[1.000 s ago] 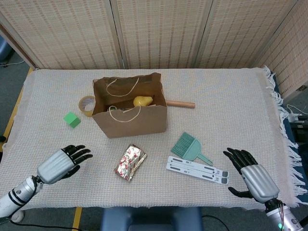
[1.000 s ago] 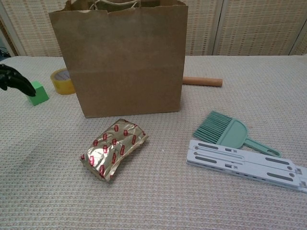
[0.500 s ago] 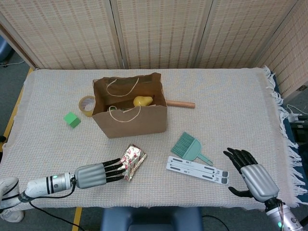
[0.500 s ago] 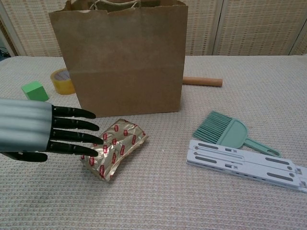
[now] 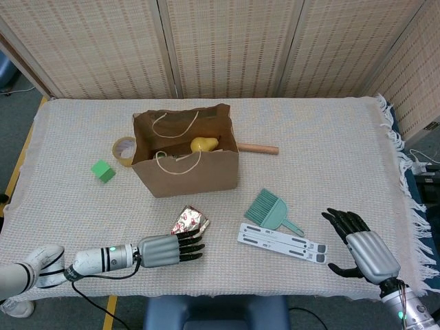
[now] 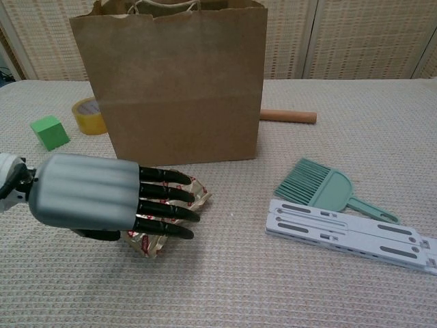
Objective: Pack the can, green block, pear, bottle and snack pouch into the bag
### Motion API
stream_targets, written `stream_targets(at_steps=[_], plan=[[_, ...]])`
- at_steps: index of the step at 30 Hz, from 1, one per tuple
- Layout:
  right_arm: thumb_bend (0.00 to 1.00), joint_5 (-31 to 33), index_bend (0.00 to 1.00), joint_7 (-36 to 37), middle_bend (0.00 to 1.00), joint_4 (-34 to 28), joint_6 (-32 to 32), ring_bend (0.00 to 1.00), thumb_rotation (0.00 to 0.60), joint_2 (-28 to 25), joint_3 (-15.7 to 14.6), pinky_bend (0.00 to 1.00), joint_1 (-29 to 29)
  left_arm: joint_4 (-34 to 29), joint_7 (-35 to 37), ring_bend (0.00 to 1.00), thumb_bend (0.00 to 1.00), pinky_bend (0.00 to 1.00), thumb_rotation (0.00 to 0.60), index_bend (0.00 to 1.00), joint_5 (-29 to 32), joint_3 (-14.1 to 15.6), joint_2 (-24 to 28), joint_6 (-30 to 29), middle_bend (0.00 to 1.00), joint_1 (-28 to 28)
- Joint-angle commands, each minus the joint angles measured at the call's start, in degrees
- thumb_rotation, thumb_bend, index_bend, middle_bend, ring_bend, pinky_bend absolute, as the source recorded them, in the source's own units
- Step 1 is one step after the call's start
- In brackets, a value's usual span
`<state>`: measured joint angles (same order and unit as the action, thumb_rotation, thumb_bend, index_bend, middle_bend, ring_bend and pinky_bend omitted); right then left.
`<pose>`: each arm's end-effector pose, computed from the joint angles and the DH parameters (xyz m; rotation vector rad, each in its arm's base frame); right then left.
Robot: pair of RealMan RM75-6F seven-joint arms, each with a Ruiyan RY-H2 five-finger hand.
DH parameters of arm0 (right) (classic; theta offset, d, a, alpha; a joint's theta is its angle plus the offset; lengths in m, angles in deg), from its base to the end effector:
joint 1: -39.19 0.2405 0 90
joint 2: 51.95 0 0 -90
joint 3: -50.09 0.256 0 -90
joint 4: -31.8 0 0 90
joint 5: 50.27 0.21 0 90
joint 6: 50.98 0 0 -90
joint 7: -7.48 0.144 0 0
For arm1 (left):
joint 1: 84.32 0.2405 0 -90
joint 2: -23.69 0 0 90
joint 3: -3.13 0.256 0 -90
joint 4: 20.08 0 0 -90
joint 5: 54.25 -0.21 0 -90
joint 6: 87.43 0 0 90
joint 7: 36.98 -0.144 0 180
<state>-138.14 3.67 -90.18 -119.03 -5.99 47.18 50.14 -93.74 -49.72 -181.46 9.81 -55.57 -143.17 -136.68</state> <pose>-0.2209 -0.1668 0.1568 1.6883 -1.2048 0.8335 -0.1495 0.2909 -0.0125 -2.6577 0.4961 -0.7717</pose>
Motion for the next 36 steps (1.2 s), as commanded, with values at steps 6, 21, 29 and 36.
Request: stream_targets(at_steps=[6,21,29,36], plan=[[0.10,-0.1,0.00,0.5,0.00,-0.3,0.0,0.00,0.600,-0.6,0.0,0.00,0.0,4.4,-2.4,0.00,0.35,0.03,0.600,0.00,2.9,-0.9,-3.8,3.0,0.00,-2.9],[0.10,0.3,0.00,0.2,0.00,-0.4,0.4,0.00,0.600,-0.6,-0.1,0.00,0.2,4.4,-7.0,0.00,0.35,0.03,0.600,0.00,7.7,-0.6,0.0,4.7,0.00,-4.3],[0.10,-0.4,0.00,-0.1,0.00,-0.6,0.2,0.00,0.600,-0.5,-0.4,0.00,0.0,3.4,-8.9,0.00,0.35,0.03,0.600,0.00,10.9,-0.6,-0.7,5.7,0.00,-3.6],[0.10,-0.3,0.00,0.2,0.00,-0.5,-0.2,0.00,0.600,-0.5,-0.2,0.00,-0.1,3.8,-9.1,0.00,0.35,0.03,0.600,0.00,12.9,0.4,-2.5,6.3,0.00,-2.9]])
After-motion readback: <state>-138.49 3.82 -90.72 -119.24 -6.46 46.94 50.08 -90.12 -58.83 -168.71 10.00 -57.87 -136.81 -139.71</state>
